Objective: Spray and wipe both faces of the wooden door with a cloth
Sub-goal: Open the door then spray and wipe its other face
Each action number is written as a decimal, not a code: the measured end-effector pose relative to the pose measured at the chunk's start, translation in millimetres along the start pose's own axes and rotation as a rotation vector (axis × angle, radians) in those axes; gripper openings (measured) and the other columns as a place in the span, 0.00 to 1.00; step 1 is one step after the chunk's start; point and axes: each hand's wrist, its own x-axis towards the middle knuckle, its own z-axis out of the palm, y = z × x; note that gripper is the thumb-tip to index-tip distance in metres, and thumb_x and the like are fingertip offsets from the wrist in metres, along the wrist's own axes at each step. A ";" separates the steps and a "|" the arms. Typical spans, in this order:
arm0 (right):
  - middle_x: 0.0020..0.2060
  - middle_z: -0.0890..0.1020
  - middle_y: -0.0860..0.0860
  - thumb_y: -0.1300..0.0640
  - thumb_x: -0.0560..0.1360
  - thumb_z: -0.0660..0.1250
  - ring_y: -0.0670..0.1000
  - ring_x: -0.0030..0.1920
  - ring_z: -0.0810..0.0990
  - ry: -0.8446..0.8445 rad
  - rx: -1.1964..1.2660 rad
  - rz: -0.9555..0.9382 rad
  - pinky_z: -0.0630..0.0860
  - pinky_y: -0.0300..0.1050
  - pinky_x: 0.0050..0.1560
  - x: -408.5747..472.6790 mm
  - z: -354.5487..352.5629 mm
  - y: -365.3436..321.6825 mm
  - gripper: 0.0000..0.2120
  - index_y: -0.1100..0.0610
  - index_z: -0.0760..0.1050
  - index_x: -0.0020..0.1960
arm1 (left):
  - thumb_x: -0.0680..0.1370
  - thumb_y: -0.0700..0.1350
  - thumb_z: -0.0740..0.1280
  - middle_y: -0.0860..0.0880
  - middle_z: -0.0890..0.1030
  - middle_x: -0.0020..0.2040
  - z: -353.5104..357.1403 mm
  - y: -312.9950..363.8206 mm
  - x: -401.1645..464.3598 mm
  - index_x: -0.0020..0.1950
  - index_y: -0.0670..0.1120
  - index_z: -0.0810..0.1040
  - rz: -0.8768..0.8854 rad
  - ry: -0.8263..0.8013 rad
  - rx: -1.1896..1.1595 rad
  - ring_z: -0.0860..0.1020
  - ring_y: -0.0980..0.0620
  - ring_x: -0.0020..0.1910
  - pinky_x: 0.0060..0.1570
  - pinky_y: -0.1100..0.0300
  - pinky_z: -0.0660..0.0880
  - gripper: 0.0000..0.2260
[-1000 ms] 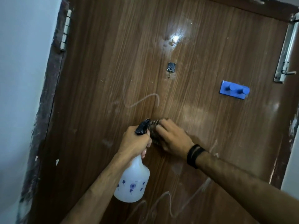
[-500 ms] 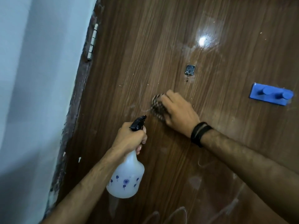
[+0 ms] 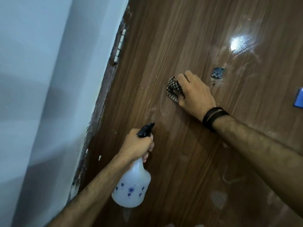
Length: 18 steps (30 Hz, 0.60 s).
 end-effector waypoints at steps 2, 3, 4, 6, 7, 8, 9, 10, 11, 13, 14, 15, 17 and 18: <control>0.53 0.72 0.55 0.60 0.75 0.69 0.55 0.49 0.73 0.000 0.001 0.013 0.77 0.54 0.39 -8.9 2.9 -7.7 0.15 0.58 0.69 0.59 | 0.73 0.30 0.65 0.48 0.73 0.28 -7.8 -2.0 1.1 0.39 0.43 0.75 0.002 -0.010 0.013 0.70 0.51 0.23 0.27 0.56 0.69 0.09; 0.54 0.72 0.55 0.60 0.74 0.70 0.55 0.49 0.73 -0.023 0.013 0.000 0.78 0.53 0.41 -19.3 6.4 -15.9 0.16 0.58 0.70 0.60 | 0.73 0.30 0.65 0.48 0.73 0.28 -12.8 -4.6 1.7 0.40 0.43 0.76 -0.001 -0.024 0.017 0.70 0.51 0.24 0.27 0.57 0.70 0.08; 0.54 0.72 0.54 0.61 0.73 0.70 0.54 0.49 0.73 -0.057 0.030 -0.035 0.78 0.51 0.42 -32.4 11.4 -26.0 0.17 0.57 0.70 0.60 | 0.73 0.30 0.65 0.48 0.74 0.28 -17.5 -7.1 1.9 0.41 0.42 0.76 -0.004 -0.042 0.023 0.70 0.51 0.24 0.27 0.57 0.70 0.08; 0.54 0.73 0.54 0.64 0.70 0.72 0.54 0.47 0.73 -0.164 0.067 -0.165 0.78 0.50 0.41 -59.2 23.7 -52.2 0.20 0.57 0.71 0.60 | 0.72 0.30 0.65 0.49 0.74 0.28 -29.3 -11.3 3.1 0.41 0.43 0.76 -0.010 -0.073 0.030 0.71 0.52 0.24 0.27 0.57 0.70 0.08; 0.53 0.74 0.54 0.64 0.68 0.73 0.54 0.47 0.74 -0.220 0.082 -0.240 0.79 0.50 0.40 -70.4 29.5 -63.6 0.21 0.58 0.72 0.59 | 0.72 0.30 0.65 0.49 0.73 0.28 -34.2 -12.5 4.2 0.41 0.43 0.76 -0.013 -0.082 0.036 0.70 0.52 0.24 0.27 0.57 0.70 0.08; 0.52 0.74 0.54 0.63 0.66 0.73 0.55 0.46 0.74 -0.266 0.087 -0.307 0.79 0.50 0.39 -77.6 33.8 -71.2 0.22 0.58 0.72 0.58 | 0.72 0.30 0.65 0.49 0.73 0.27 -38.2 -13.4 5.5 0.41 0.43 0.76 -0.016 -0.089 0.042 0.70 0.52 0.24 0.27 0.57 0.70 0.08; 0.52 0.74 0.55 0.63 0.65 0.72 0.55 0.46 0.74 -0.303 0.081 -0.352 0.78 0.50 0.38 -78.1 36.6 -75.8 0.22 0.58 0.72 0.58 | 0.72 0.31 0.65 0.49 0.73 0.27 -42.9 -14.4 6.9 0.40 0.43 0.75 -0.022 -0.102 0.045 0.70 0.52 0.24 0.27 0.57 0.70 0.08; 0.52 0.74 0.55 0.62 0.66 0.70 0.56 0.46 0.75 -0.314 0.076 -0.362 0.78 0.51 0.37 -71.4 36.8 -76.5 0.21 0.58 0.72 0.58 | 0.72 0.31 0.65 0.48 0.73 0.27 -47.7 -15.5 8.7 0.41 0.43 0.75 -0.026 -0.119 0.046 0.70 0.51 0.24 0.27 0.57 0.70 0.07; 0.52 0.74 0.56 0.61 0.68 0.68 0.57 0.46 0.75 -0.304 0.076 -0.328 0.79 0.53 0.38 -59.5 34.2 -74.0 0.19 0.59 0.71 0.58 | 0.72 0.30 0.65 0.48 0.73 0.28 -51.2 -16.1 9.9 0.41 0.42 0.76 -0.029 -0.136 0.047 0.70 0.51 0.24 0.27 0.57 0.70 0.07; 0.54 0.74 0.58 0.59 0.72 0.65 0.59 0.49 0.75 -0.192 0.055 -0.177 0.79 0.57 0.41 -25.0 28.6 -62.7 0.17 0.59 0.71 0.60 | 0.72 0.30 0.64 0.47 0.73 0.29 -57.1 -17.8 12.8 0.43 0.42 0.76 -0.037 -0.154 0.032 0.70 0.51 0.24 0.27 0.58 0.70 0.08; 0.55 0.73 0.57 0.59 0.73 0.66 0.59 0.50 0.74 -0.122 0.032 -0.096 0.79 0.58 0.42 -6.6 27.2 -55.4 0.16 0.59 0.70 0.60 | 0.72 0.30 0.64 0.47 0.74 0.30 -59.4 -18.4 14.1 0.43 0.42 0.77 -0.039 -0.157 0.018 0.70 0.52 0.24 0.27 0.58 0.70 0.08; 0.54 0.73 0.57 0.60 0.74 0.67 0.58 0.49 0.74 -0.067 0.013 -0.028 0.78 0.59 0.42 8.7 26.8 -50.2 0.15 0.59 0.70 0.59 | 0.73 0.29 0.64 0.47 0.74 0.31 -61.9 -19.2 15.5 0.44 0.42 0.77 -0.040 -0.163 0.001 0.70 0.52 0.24 0.26 0.59 0.70 0.09; 0.52 0.72 0.56 0.59 0.75 0.68 0.56 0.48 0.73 0.008 -0.002 0.048 0.77 0.57 0.40 27.1 29.7 -45.7 0.13 0.59 0.70 0.57 | 0.73 0.29 0.64 0.47 0.74 0.31 -67.2 -19.4 17.8 0.44 0.43 0.78 -0.036 -0.172 -0.031 0.70 0.52 0.24 0.25 0.59 0.69 0.10; 0.52 0.73 0.55 0.59 0.76 0.67 0.56 0.48 0.73 0.027 -0.006 0.067 0.77 0.56 0.40 28.0 33.0 -48.0 0.12 0.59 0.71 0.58 | 0.73 0.28 0.64 0.47 0.74 0.30 -71.3 -20.1 19.7 0.44 0.43 0.78 -0.032 -0.185 -0.037 0.70 0.52 0.23 0.25 0.59 0.69 0.10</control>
